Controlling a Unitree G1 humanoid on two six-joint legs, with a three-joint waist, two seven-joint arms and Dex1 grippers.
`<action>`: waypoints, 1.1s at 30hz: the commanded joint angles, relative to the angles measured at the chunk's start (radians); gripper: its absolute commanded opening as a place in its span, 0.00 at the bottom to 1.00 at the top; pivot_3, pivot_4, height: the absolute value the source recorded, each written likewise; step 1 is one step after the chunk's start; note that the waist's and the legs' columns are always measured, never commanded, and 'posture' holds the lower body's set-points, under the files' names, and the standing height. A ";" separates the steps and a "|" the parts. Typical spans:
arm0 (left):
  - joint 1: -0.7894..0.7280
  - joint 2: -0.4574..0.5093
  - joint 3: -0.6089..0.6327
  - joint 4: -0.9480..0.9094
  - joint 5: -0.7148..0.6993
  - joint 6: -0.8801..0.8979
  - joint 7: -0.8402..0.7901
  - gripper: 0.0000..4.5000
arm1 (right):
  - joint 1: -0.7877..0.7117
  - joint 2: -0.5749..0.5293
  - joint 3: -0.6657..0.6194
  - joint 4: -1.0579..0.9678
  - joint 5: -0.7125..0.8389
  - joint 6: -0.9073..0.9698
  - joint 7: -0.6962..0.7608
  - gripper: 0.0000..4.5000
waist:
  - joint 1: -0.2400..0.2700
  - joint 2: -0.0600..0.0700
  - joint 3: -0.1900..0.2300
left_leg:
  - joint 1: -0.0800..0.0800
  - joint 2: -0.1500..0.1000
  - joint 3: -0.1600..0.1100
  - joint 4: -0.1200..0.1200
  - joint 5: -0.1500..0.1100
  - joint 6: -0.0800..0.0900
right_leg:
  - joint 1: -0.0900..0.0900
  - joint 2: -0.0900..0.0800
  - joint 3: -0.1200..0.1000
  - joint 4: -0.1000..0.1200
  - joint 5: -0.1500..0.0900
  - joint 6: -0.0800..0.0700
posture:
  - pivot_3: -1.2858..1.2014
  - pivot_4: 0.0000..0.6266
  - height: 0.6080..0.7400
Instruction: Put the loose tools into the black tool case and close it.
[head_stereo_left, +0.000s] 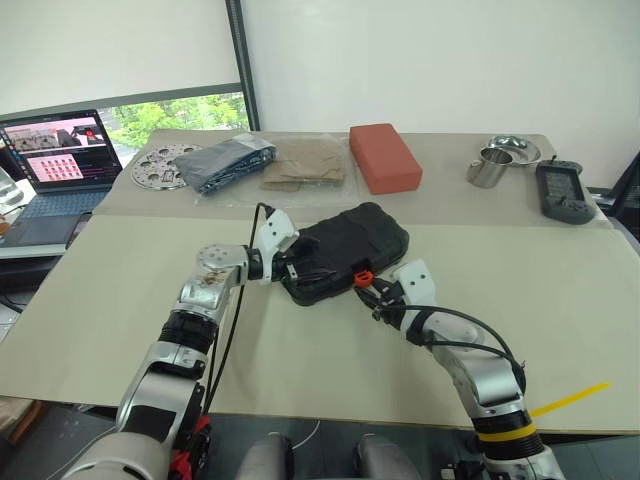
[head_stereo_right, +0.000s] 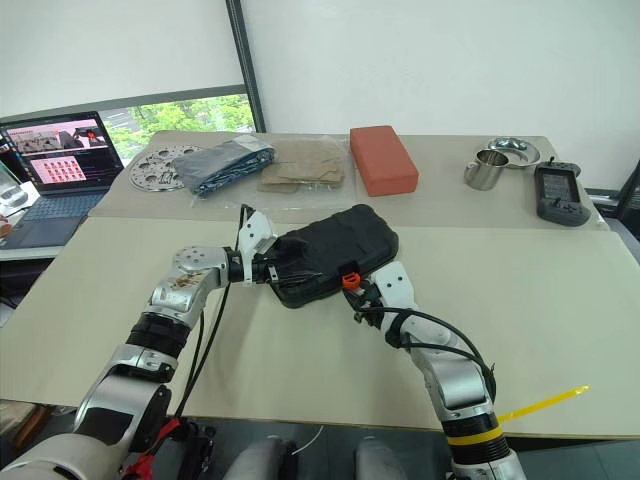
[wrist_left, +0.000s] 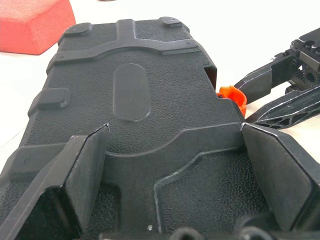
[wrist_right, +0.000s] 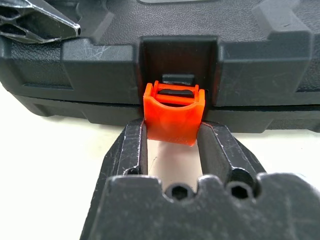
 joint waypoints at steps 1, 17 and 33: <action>0.043 -0.010 -0.073 0.051 0.060 0.017 -0.003 1.00 | -0.018 0.007 -0.041 -0.111 0.010 -0.075 -0.014 0.28 | 0.001 0.000 0.000 | 0.000 0.000 0.000 0.000 0.000 0.000 | 0.000 0.000 0.000 0.000 0.000 0.000 | 0.52 0.24 1.00; 0.056 -0.022 -0.078 0.048 0.062 0.011 0.005 1.00 | -0.075 -0.016 0.001 -0.064 -0.039 -0.032 -0.016 0.28 | 0.008 0.000 0.000 | 0.000 0.000 0.000 0.000 0.000 0.000 | 0.000 0.000 0.000 -0.002 0.000 0.000 | 0.52 0.24 1.00; 0.135 0.008 -0.065 -0.049 0.051 0.062 0.037 1.00 | -0.098 0.021 0.021 -0.037 -0.046 -0.017 -0.004 0.77 | -0.012 0.000 0.000 | 0.002 0.001 0.000 -0.001 0.000 0.000 | 0.000 0.001 0.002 0.000 0.000 0.001 | 0.52 0.24 1.00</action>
